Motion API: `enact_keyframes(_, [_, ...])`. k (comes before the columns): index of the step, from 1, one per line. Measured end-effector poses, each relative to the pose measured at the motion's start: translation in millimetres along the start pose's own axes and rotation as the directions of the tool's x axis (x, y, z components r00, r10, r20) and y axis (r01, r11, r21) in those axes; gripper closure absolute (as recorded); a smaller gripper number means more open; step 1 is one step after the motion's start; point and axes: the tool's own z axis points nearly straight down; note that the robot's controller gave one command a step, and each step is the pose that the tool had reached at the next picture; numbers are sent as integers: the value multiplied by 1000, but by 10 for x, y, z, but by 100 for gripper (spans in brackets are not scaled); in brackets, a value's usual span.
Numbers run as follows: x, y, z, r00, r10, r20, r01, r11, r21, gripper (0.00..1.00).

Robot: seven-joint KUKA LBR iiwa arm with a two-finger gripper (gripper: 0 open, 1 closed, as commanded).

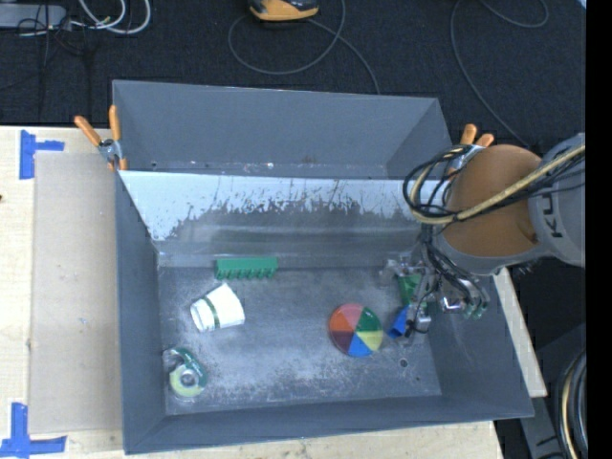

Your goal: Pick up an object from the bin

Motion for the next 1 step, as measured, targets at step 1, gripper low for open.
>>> enact_keyframes(1, [59,184,361,1000,26,-9,-26,1000,-2,0])
